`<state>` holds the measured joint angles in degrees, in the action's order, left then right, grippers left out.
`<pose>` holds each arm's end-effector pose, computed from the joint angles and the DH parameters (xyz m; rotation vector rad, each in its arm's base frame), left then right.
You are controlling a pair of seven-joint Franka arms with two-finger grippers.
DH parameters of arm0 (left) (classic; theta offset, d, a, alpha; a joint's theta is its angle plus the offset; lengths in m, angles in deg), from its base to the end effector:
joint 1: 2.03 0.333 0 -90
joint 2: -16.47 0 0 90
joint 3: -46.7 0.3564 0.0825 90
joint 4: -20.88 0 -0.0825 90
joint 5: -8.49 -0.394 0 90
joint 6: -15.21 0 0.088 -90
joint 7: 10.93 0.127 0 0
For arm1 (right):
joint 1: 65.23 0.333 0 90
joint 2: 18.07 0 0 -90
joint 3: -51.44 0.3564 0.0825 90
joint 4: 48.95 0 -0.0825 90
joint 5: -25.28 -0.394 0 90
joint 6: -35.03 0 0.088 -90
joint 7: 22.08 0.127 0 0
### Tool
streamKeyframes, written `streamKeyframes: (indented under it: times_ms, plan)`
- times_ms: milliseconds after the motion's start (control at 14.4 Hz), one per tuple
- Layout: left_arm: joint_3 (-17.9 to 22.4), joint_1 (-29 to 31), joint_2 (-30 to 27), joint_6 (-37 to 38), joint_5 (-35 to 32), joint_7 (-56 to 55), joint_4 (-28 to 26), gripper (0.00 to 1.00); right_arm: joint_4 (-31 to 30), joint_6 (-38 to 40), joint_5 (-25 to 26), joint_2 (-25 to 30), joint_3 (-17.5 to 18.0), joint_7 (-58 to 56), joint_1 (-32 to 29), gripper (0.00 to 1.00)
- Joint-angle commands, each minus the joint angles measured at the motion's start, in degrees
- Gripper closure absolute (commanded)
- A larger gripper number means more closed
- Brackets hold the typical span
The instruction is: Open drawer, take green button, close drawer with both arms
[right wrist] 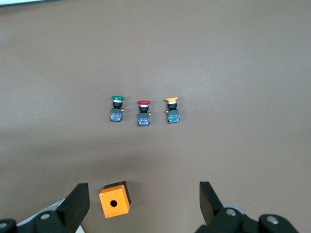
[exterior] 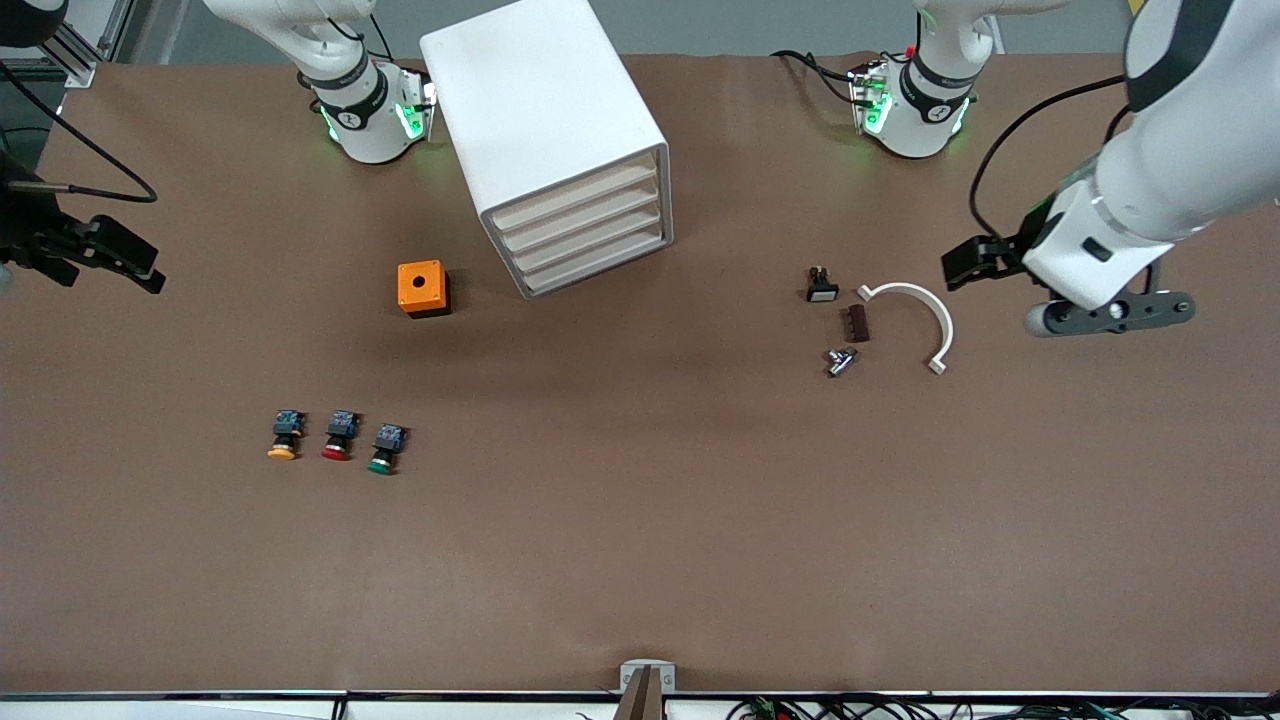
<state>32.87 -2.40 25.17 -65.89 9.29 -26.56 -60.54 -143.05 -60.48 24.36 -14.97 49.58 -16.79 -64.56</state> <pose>0.5796 -0.1364 0.6178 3.1221 0.0371 -0.2515 0.5561 -0.0102 0.6493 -3.1136 0.1777 -0.1217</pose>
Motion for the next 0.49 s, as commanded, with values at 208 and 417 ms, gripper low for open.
streamKeyframes:
  times_ms: [208, 417]
  plan:
    - [10.3, -1.2, -11.3, -0.1, 0.2, 14.2, -11.9, 0.00, 0.6, 1.1, -3.0, 1.6, -1.5, -0.7, -0.3, 0.00]
    - [13.1, -1.2, -17.8, -5.4, 0.1, 16.9, -20.3, 0.00, 0.6, 1.0, -2.4, 1.7, -1.4, -2.7, -0.7, 0.00]
